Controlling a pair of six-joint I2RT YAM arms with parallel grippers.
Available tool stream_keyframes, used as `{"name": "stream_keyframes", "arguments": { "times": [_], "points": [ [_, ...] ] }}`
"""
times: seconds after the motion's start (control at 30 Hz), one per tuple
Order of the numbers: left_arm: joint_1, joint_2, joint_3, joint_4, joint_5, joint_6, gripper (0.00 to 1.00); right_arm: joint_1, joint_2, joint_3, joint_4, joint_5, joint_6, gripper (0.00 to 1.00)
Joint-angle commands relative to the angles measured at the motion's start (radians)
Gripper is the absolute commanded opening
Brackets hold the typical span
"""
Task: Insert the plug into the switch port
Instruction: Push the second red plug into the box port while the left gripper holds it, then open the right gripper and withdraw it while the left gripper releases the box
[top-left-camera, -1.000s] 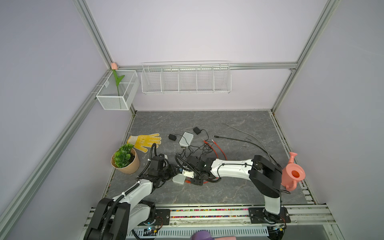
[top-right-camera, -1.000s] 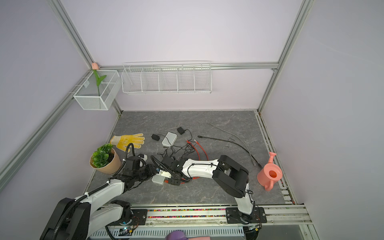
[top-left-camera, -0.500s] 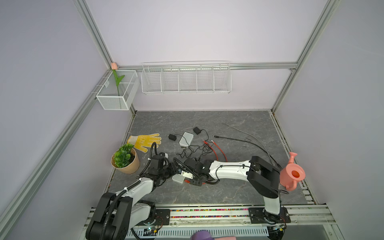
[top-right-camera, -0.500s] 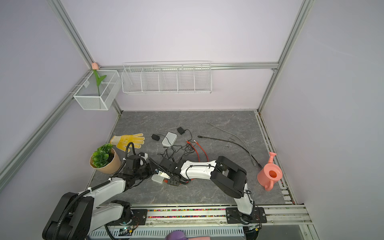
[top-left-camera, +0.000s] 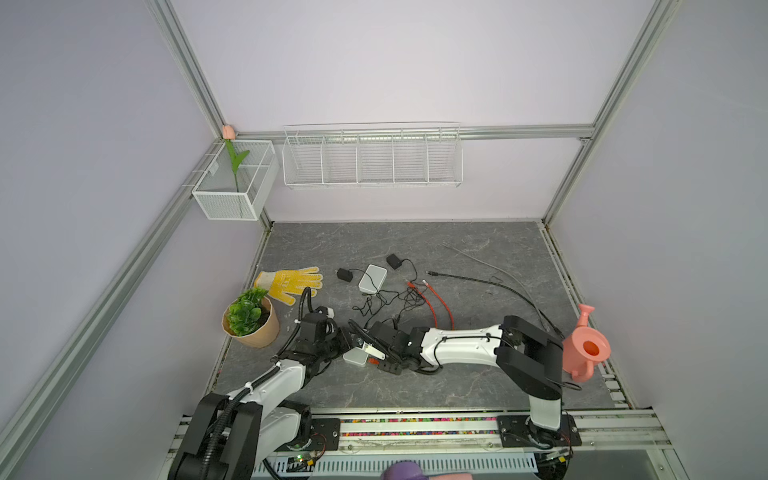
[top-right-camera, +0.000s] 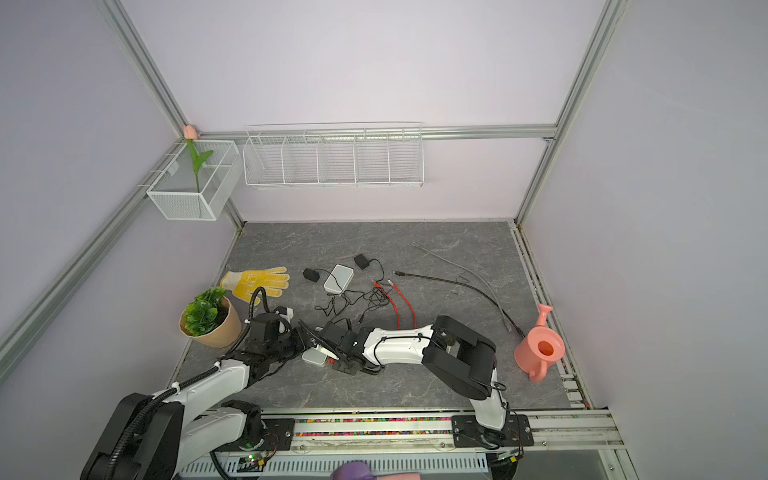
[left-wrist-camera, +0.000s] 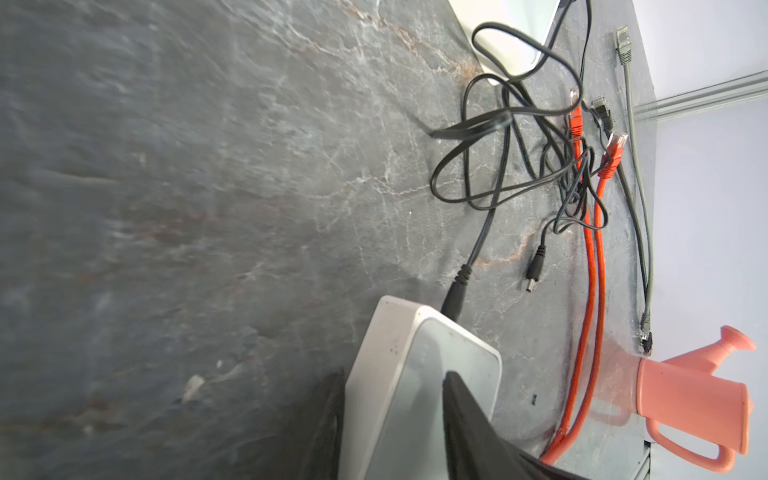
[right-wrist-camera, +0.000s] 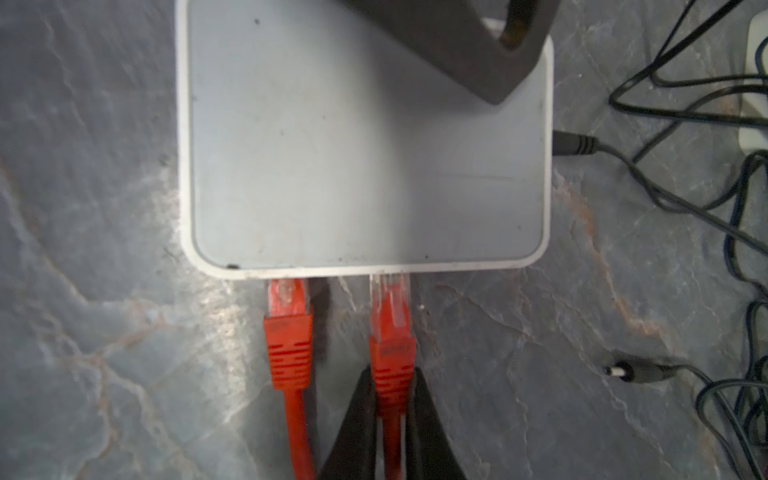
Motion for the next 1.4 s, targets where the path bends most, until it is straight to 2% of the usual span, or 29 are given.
{"name": "stream_keyframes", "arguments": {
  "times": [0.0,0.23,0.57,0.83,1.1,1.17,1.23,1.3,1.37],
  "points": [
    [-0.03,0.006,-0.027,-0.011,0.066,-0.027,0.4,0.018,-0.054,-0.014,0.201,-0.069,0.036,0.06],
    [-0.055,0.047,-0.027,0.039,0.095,-0.038,0.38,0.018,-0.047,-0.029,0.262,-0.1,0.033,0.06],
    [-0.101,0.049,-0.064,0.056,0.102,-0.049,0.29,-0.006,-0.005,0.021,0.297,-0.136,0.057,0.06],
    [-0.127,0.077,-0.086,0.112,0.124,-0.067,0.29,-0.026,0.044,0.089,0.357,-0.204,0.06,0.06],
    [-0.138,0.164,-0.082,0.192,0.169,-0.063,0.29,-0.037,0.107,0.167,0.379,-0.256,0.064,0.07],
    [-0.135,0.143,-0.067,0.156,0.154,-0.059,0.33,-0.045,0.116,0.183,0.367,-0.261,0.076,0.06],
    [-0.109,0.078,-0.002,0.043,0.121,-0.027,0.42,-0.056,0.114,0.194,0.342,-0.263,0.095,0.07],
    [-0.058,-0.001,0.071,-0.131,0.041,0.005,0.5,-0.067,0.109,0.192,0.322,-0.26,0.114,0.07],
    [0.013,-0.069,0.116,-0.205,-0.007,0.045,0.56,-0.075,0.108,0.184,0.318,-0.274,0.137,0.07]
  ]
}}
